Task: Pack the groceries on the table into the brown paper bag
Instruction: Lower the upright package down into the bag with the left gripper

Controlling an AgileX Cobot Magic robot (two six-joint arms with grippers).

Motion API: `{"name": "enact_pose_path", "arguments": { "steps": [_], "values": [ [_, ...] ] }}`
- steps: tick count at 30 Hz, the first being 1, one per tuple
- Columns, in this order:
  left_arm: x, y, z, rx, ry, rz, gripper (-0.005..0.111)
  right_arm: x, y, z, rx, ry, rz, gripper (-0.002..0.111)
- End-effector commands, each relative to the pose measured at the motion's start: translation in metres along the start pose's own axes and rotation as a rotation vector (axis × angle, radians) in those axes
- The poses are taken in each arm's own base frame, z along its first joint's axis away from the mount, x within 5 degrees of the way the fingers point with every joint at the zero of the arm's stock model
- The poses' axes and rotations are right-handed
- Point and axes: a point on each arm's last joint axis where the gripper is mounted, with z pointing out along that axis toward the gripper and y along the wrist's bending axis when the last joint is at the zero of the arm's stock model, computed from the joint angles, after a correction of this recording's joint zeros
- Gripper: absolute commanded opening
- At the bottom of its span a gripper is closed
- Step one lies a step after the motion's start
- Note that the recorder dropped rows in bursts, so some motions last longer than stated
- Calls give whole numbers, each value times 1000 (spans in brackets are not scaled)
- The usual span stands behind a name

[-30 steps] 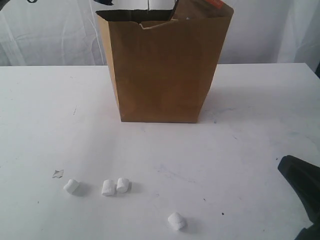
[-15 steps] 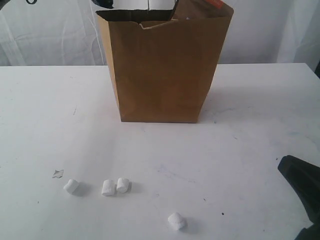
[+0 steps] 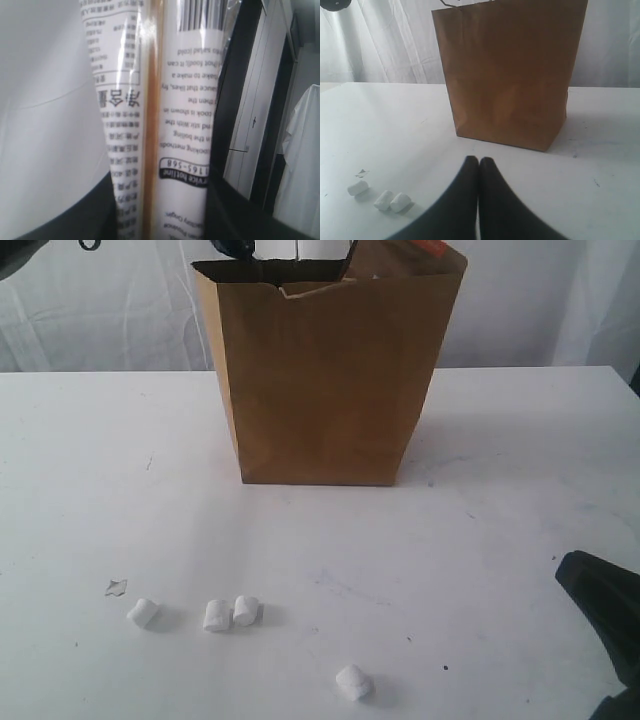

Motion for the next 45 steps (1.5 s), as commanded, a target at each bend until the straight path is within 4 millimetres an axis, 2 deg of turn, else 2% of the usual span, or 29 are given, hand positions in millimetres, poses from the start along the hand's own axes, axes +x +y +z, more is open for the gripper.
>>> {"name": "enact_pose_path", "arguments": {
  "steps": [1,12,19,25,37,42,45],
  "values": [
    [-23,-14,3,61,-87,-6,0,1,-1,-1,4,-7,3,0],
    [-8,-8,-3,33,-58,-68,0,1,-1,-1,4,-7,3,0],
    [-7,-7,-3,27,-69,-114,0,1,-1,-1,4,-7,3,0],
    [-12,-11,-2,31,-96,-139,0,1,-1,-1,4,-7,3,0],
    [-37,-29,-2,73,-89,-278,0,1,-1,-1,4,-7,3,0],
    [-35,-28,-2,72,-81,-287,0,1,-1,-1,4,-7,3,0],
    [-38,-24,-2,64,-136,-329,0,1,-1,-1,4,-7,3,0]
  ]
}}
